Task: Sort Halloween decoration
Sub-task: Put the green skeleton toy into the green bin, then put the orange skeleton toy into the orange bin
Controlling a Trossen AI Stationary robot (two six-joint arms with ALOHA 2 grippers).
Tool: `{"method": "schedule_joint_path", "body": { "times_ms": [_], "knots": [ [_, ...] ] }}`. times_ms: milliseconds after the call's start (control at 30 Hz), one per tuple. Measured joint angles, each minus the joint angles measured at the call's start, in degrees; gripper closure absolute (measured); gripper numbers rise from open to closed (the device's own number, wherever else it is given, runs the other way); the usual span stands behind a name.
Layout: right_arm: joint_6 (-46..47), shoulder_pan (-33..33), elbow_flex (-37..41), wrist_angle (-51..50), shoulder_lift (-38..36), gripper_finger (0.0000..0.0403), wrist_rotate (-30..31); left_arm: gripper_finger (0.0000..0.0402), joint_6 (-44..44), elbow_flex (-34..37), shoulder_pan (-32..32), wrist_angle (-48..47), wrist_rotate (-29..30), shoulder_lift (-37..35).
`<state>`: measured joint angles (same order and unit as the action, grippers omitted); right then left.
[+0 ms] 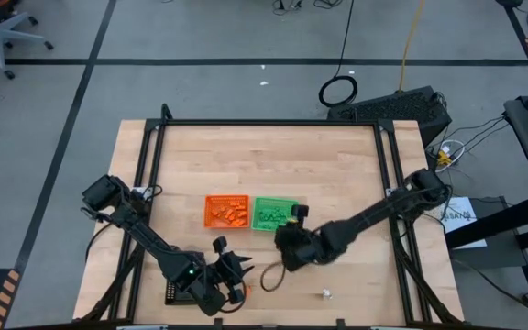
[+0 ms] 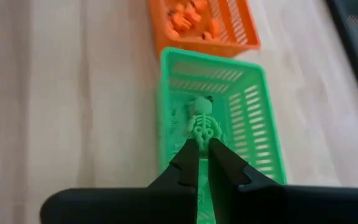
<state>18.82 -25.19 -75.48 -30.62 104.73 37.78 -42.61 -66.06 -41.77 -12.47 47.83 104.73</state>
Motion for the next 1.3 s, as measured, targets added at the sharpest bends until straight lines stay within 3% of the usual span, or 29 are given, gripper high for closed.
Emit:
{"method": "schedule_joint_path", "body": {
  "times_ms": [300,467,800,1000,1200,1300],
  "knots": [
    [-1.3,8.5,0.0,0.7,0.6,0.0401,-10.9,0.0297,0.0,0.0,-0.4,-0.1,0.0,0.0],
    [-0.7,11.3,0.0,1.4,1.4,0.039,-11.4,0.0297,-0.1,0.0,-0.4,0.0,-0.5,0.0],
    [-1.5,11.9,0.0,1.6,1.5,0.0296,-12.3,0.0297,-0.5,0.0,-1.3,0.3,-2.8,0.0],
    [1.6,8.4,0.0,2.2,0.8,0.025,-12.3,0.0297,0.0,0.0,-2.3,1.0,-2.5,0.6],
    [0.2,-1.3,0.0,10.0,-3.7,0.025,-7.3,0.0297,1.4,0.0,-2.7,2.6,-3.2,3.1],
    [-3.2,-6.4,0.0,11.7,-4.5,0.0255,-4.5,0.0297,0.8,0.0,-2.1,3.8,-7.0,4.8]
  ]
}}
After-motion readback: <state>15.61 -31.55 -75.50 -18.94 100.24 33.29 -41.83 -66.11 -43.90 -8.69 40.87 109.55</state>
